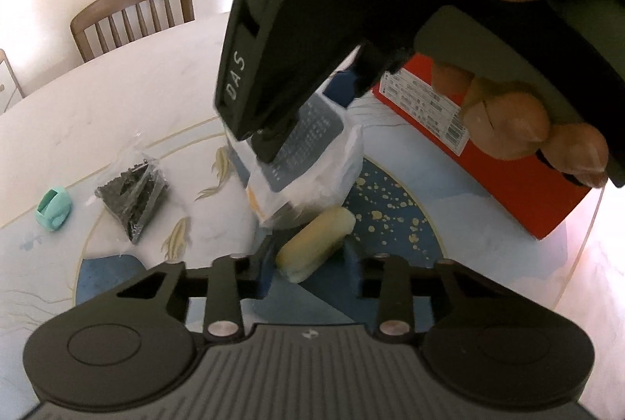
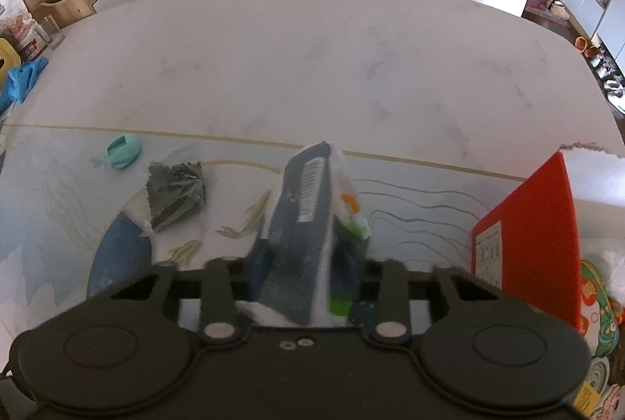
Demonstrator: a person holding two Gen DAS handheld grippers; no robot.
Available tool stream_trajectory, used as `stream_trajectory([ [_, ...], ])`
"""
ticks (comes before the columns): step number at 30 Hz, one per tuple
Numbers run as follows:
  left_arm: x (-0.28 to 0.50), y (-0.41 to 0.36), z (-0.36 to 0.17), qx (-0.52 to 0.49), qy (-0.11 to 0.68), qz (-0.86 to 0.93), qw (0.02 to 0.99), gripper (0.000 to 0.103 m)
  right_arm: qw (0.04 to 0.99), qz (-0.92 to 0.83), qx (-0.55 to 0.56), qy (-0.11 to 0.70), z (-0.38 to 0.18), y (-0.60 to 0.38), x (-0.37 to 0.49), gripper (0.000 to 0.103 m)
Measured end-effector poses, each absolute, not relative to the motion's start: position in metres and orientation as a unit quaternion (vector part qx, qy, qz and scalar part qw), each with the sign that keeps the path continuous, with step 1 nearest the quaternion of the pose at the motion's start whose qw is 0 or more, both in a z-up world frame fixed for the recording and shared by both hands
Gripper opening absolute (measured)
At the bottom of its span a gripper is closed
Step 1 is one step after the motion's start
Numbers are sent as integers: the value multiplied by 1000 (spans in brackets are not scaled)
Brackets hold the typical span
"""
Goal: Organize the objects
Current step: 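Grasp the white-grey snack bag with the right gripper while the left grasps the cream cylinder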
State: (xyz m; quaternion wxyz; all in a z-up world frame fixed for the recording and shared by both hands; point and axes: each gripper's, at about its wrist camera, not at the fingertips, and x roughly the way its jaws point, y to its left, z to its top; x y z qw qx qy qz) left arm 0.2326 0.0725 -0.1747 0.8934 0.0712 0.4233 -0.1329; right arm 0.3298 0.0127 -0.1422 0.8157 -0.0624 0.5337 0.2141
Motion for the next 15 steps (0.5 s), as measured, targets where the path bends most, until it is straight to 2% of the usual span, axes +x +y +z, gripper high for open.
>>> stream_trajectory([
  [5,231,70,-175,75,424,-132,893,26,824,216,-76,518,-137,15,322,16],
  [8,231,69,-174,76,425,-128,893,25,831,214,-77,508,-131,13,319,13],
  [10,230,71,-173,74,425,-129,893,20,836,213,-75,500,-125,10,316,12],
  [15,224,75,-167,64,421,-126,896,15,846,215,-57,484,-107,0,306,11],
])
